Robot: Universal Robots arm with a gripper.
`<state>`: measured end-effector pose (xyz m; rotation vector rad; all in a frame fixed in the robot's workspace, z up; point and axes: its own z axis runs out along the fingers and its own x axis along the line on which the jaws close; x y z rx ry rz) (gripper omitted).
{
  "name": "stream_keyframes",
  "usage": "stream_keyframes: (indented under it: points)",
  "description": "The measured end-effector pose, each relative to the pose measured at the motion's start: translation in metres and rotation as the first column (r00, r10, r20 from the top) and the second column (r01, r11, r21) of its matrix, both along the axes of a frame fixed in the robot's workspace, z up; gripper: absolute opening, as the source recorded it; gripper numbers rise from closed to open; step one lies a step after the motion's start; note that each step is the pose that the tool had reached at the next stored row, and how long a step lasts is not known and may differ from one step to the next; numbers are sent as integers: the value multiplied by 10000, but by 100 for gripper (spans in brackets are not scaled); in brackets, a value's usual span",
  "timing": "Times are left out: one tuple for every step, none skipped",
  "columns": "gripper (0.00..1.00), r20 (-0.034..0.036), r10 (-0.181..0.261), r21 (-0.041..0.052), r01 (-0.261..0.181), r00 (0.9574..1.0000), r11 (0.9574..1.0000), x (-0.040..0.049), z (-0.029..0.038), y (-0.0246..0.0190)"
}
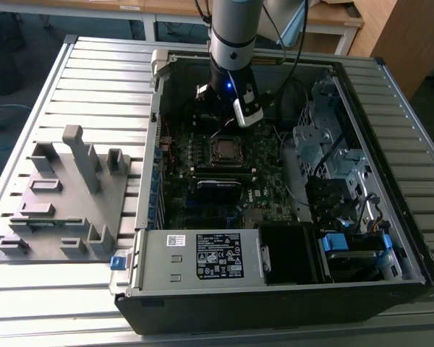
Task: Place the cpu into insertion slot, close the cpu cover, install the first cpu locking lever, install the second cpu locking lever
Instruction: 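Install the first cpu locking lever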
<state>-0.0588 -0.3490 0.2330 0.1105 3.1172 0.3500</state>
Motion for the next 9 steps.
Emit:
stream_keyframes:
  points:
    - [10,1,0,9,0,10000,10000,0,-3,6]
    - [10,2,0,15,0,10000,10000,0,-8,11]
    - [10,1,1,15,-1,10000,10000,0,-13,17]
    - [10,0,1,15,-1,10000,10000,0,-17,24]
    - [10,0,1,15,-1,10000,10000,0,-24,33]
    - [10,0,0,15,0,10000,10000,0,-31,42]
    - [10,1,1,16,-1,10000,10000,0,-37,51]
    - [10,1,1,16,-1,10000,10000,0,-42,59]
    - [10,1,0,16,0,10000,10000,1,-48,66]
